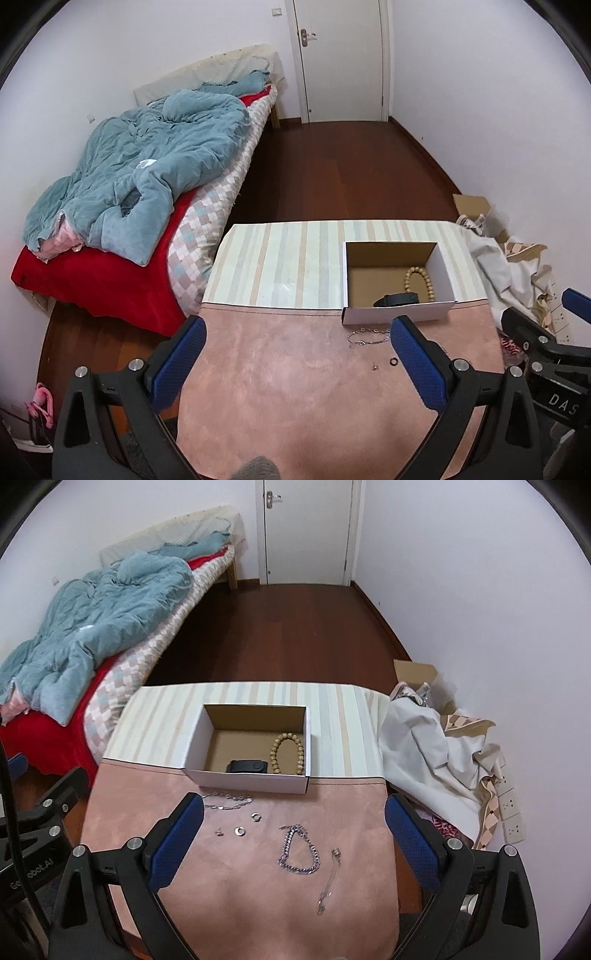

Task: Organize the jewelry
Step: 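Open and lift both grippers back out of the box, then grasp the thin silver pendant necklace by its charm with the right gripper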

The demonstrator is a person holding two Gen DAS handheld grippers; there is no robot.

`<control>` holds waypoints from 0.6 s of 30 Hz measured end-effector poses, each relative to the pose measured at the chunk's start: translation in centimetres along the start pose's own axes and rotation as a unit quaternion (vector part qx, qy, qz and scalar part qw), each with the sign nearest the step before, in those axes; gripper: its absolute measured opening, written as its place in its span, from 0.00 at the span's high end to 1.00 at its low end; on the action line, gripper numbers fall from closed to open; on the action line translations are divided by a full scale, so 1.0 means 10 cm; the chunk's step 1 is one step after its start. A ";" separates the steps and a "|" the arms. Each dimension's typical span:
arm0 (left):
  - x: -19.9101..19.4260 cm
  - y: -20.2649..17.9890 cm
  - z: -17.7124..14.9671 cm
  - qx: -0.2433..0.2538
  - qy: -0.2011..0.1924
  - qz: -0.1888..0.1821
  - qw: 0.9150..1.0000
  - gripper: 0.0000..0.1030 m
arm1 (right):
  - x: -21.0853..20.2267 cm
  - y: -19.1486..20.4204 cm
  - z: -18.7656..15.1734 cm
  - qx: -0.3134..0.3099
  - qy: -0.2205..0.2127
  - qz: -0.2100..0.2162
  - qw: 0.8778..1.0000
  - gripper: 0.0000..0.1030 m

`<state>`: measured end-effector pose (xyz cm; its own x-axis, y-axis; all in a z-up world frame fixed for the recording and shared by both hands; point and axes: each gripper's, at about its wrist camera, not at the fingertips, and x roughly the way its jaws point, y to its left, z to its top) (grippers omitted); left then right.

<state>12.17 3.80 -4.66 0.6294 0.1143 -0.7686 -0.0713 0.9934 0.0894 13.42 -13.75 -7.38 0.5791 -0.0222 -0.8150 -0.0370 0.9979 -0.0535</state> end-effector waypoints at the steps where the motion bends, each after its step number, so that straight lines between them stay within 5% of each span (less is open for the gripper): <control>1: -0.04 0.01 -0.01 -0.002 -0.002 0.000 1.000 0.01 | -0.07 0.01 -0.02 0.001 -0.005 0.003 1.000 0.03; 7: -0.13 0.08 -0.14 -0.015 -0.014 0.019 1.000 0.01 | -0.16 -0.16 -0.18 0.036 0.003 0.026 0.999 0.03; 14: 0.53 0.08 -0.56 -0.006 0.051 0.043 0.998 0.01 | 0.57 -0.64 -0.63 0.111 0.091 0.038 0.989 0.05; 18: 0.87 0.01 -0.78 0.004 0.083 0.061 0.995 0.01 | 1.02 -0.84 -0.91 0.134 0.130 0.038 0.982 0.26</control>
<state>11.59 4.90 -16.32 0.4807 0.2341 -0.8451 -0.1325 0.9720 0.1940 12.24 -22.91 -20.53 0.3537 0.0737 -0.9325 0.1635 0.9767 0.1392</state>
